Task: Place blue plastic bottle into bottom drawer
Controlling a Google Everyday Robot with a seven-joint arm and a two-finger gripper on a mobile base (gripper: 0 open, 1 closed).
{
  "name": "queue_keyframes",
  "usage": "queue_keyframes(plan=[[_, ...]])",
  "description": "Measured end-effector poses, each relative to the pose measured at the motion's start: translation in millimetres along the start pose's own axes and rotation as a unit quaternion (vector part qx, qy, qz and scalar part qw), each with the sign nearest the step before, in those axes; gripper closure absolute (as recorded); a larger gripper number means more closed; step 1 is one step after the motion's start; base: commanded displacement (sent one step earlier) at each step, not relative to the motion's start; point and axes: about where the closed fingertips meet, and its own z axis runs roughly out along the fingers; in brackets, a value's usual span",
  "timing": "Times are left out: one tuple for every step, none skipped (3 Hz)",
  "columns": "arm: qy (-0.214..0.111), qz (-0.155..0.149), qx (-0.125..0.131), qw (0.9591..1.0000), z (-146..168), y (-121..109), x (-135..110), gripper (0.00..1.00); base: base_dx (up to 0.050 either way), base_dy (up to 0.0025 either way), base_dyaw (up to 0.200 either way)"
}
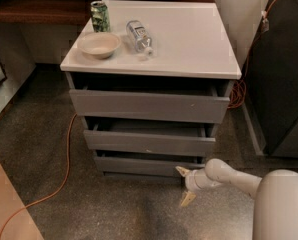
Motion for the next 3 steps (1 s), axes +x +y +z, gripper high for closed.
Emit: queue_keyframes(plan=[[-0.01, 0.022, -0.001, 0.9997, 35, -20, 15, 0.0, 0.0, 0.0, 0.0], [-0.012, 0.034, 0.011, 0.9993, 60, -49, 26, 0.0, 0.0, 0.0, 0.0], [-0.016, 0.034, 0.025, 0.999, 72, -73, 25, 0.0, 0.0, 0.0, 0.0]])
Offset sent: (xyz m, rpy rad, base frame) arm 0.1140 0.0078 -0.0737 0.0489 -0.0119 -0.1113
